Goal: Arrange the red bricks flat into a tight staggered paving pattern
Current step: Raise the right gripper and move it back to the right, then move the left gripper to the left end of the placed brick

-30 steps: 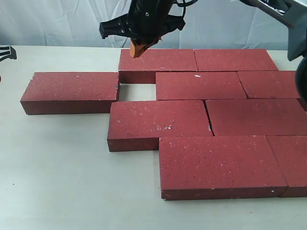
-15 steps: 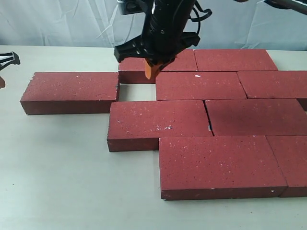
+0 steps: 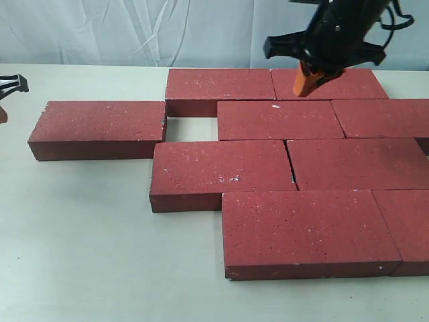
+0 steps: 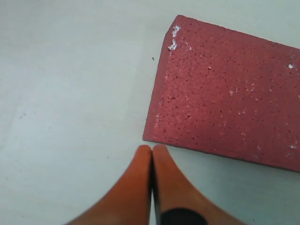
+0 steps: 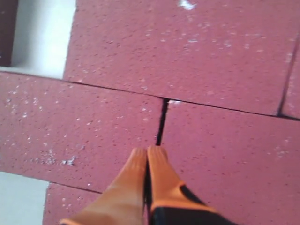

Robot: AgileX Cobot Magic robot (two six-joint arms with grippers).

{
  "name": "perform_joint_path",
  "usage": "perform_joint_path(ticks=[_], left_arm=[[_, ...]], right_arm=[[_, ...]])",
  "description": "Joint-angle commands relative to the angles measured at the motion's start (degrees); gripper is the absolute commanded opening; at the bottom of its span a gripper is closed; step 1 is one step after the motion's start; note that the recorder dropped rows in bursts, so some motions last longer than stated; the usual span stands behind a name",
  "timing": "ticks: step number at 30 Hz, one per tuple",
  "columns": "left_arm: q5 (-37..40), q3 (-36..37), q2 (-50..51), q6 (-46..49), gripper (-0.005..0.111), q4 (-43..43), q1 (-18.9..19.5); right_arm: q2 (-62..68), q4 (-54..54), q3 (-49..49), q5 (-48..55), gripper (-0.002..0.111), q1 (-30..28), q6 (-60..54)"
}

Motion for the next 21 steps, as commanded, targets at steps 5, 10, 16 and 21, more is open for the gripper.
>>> perform_joint_path(ticks=[5, 10, 16, 21], left_arm=[[-1.1, 0.2, -0.6, 0.6, 0.000, 0.1, 0.3], [-1.7, 0.2, 0.3, 2.0, 0.000, 0.2, 0.3], [-3.6, 0.2, 2.9, 3.0, 0.000, 0.3, 0.3], [-6.8, 0.2, 5.2, 3.0, 0.000, 1.7, 0.3]], right_arm=[[-4.6, 0.2, 3.6, -3.1, -0.001, -7.5, -0.6], [-4.6, 0.5, 3.6, -3.1, -0.001, -7.5, -0.6], [-4.6, 0.5, 3.6, -3.3, -0.001, -7.5, -0.6], [-4.4, 0.5, 3.6, -3.5, -0.001, -7.5, -0.6]])
